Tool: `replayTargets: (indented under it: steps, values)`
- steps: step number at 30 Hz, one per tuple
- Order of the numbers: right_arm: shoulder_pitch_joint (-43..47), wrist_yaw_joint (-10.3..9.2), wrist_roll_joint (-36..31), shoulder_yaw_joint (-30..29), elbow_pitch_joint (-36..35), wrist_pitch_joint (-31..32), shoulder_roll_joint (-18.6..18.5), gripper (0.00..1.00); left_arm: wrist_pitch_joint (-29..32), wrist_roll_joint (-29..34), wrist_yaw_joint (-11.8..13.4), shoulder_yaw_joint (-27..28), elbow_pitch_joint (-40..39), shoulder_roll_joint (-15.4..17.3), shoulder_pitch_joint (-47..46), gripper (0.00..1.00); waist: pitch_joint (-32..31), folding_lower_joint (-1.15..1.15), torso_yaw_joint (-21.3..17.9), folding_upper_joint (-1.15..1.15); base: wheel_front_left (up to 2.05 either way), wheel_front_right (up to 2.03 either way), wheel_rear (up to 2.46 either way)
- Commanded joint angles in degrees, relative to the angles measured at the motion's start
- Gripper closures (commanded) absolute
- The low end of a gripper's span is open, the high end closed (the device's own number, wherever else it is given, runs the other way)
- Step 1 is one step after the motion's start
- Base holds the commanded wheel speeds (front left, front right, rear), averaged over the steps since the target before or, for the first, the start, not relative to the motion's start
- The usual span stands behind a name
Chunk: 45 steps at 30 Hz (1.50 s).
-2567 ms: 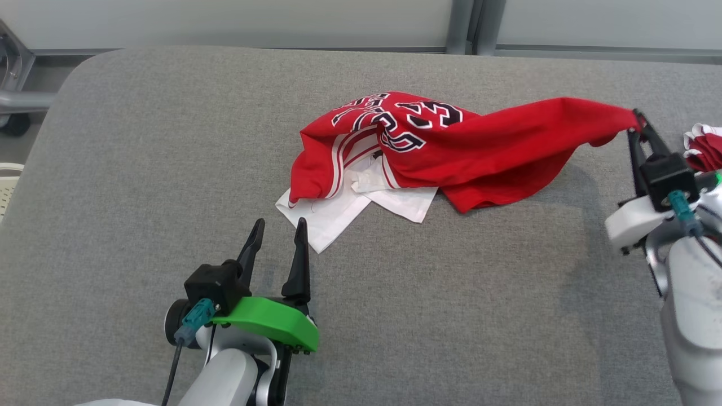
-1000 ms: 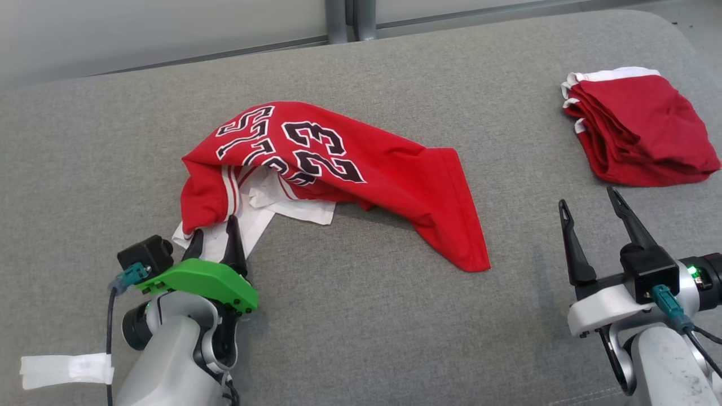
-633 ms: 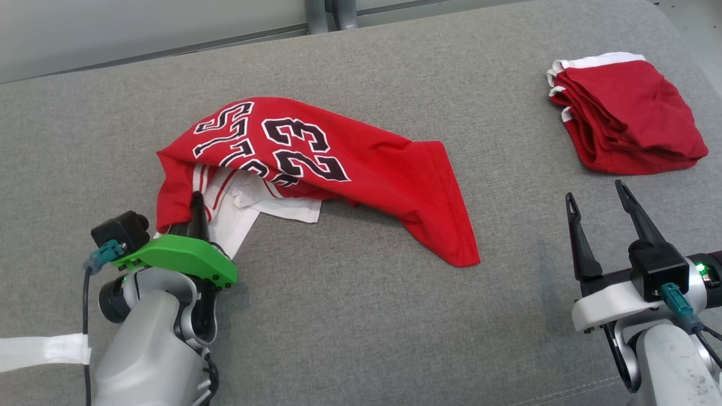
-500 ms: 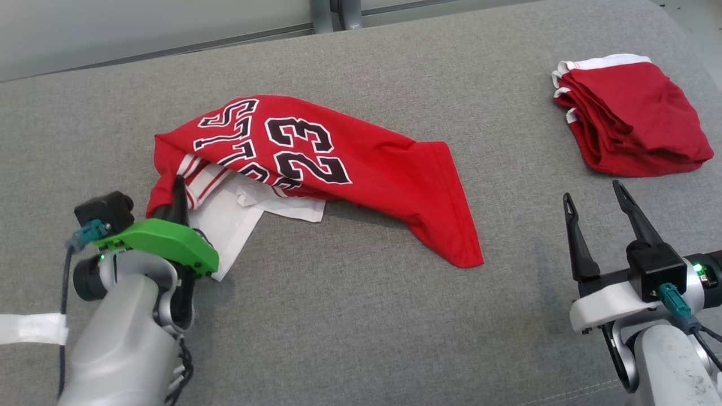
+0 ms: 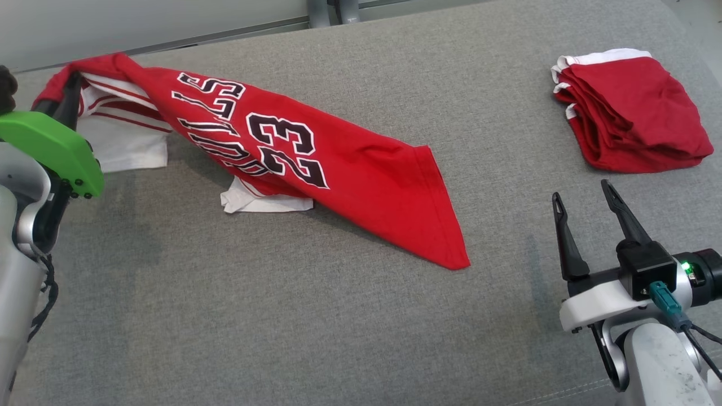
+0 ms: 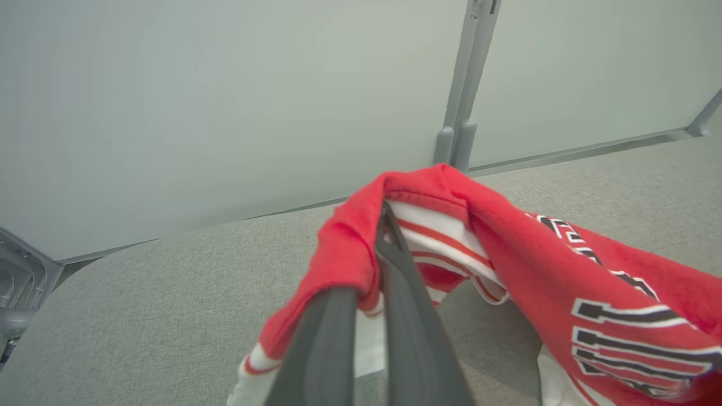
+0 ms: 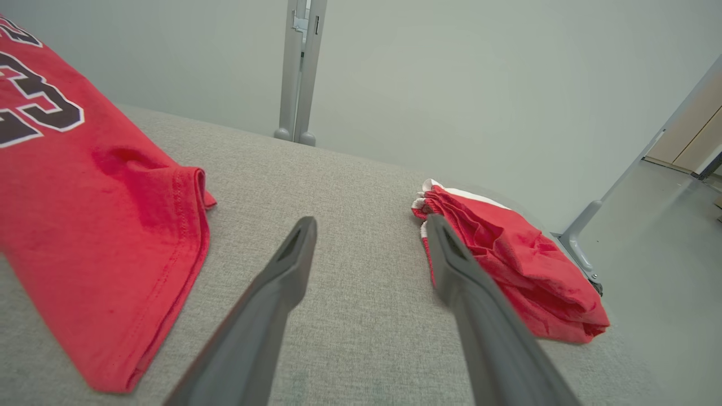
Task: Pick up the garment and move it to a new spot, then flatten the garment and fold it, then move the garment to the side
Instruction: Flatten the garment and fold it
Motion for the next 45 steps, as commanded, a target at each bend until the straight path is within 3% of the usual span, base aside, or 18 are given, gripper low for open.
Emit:
replayTargets:
  steps: [1, 10, 18, 19, 20, 21, 32, 39, 45]
  values:
    - [-0.3, -0.08, 0.46, 0.18, 0.26, -0.12, 0.2, 0.0, 1.09, 0.61, 0.32, -0.06, -2.1, 1.22, -0.51, 1.0, -0.18, 0.0, -0.23, 0.3, 0.0, 0.0, 0.0]
    - [-0.93, -0.08, 0.74, 0.46, 0.55, -0.12, 0.91, 0.0, 5.06, 2.05, 3.34, -0.83, -9.83, 4.79, 2.13, 1.0, -0.06, 0.0, -0.26, 0.3, 0.0, 0.0, 0.0]
    - [-3.83, -0.08, 1.25, 2.97, 1.41, -0.12, 1.28, 0.0, 3.48, 2.32, 3.62, -1.51, -3.95, 2.31, -0.21, 1.0, 2.3, 0.0, -2.23, 0.3, 0.0, 0.0, 0.0]
    - [-4.13, -0.08, 1.33, 3.25, 1.51, -0.12, 1.3, 0.0, 3.62, 2.14, 3.56, -1.59, -2.64, 2.08, -0.59, 0.76, 2.58, 0.0, -2.58, 0.3, 0.0, 0.0, 0.0]
    - [-4.38, -0.08, 1.42, 3.58, 1.54, -0.12, 1.3, 0.0, 3.88, 2.03, 3.42, -1.68, -1.31, 1.96, -1.06, 0.42, 2.84, 0.0, -2.93, 0.3, 0.0, 0.0, 0.0]
    - [-4.62, -0.08, 1.48, 3.87, 1.63, -0.12, 1.35, 0.0, 3.99, 1.77, 3.31, -1.58, 0.04, 1.92, -1.47, 0.0, 3.06, 0.0, -3.23, 0.3, 0.0, 0.0, 0.0]
    - [-3.28, -0.08, 1.98, 2.57, 2.2, -0.12, 1.67, 0.0, 2.72, -0.96, 0.14, -0.11, 6.77, 3.2, -1.95, 0.0, 1.4, 0.0, -1.72, 0.3, 0.0, 0.0, 0.0]
    - [-1.83, -0.08, 1.98, 2.06, 2.3, -0.12, 1.75, 0.0, 0.02, -2.25, -1.77, -1.91, 0.65, 2.01, 5.42, 0.0, -2.44, 0.0, 1.82, 0.3, 0.0, 0.0, 0.0]
    - [-0.8, -0.08, 1.88, 1.57, 1.96, -0.12, 1.8, 0.0, -0.59, -2.75, -1.02, -4.8, -6.27, -0.53, 14.24, 0.0, -3.31, 0.0, 3.45, 0.3, 0.0, 0.0, 0.0]
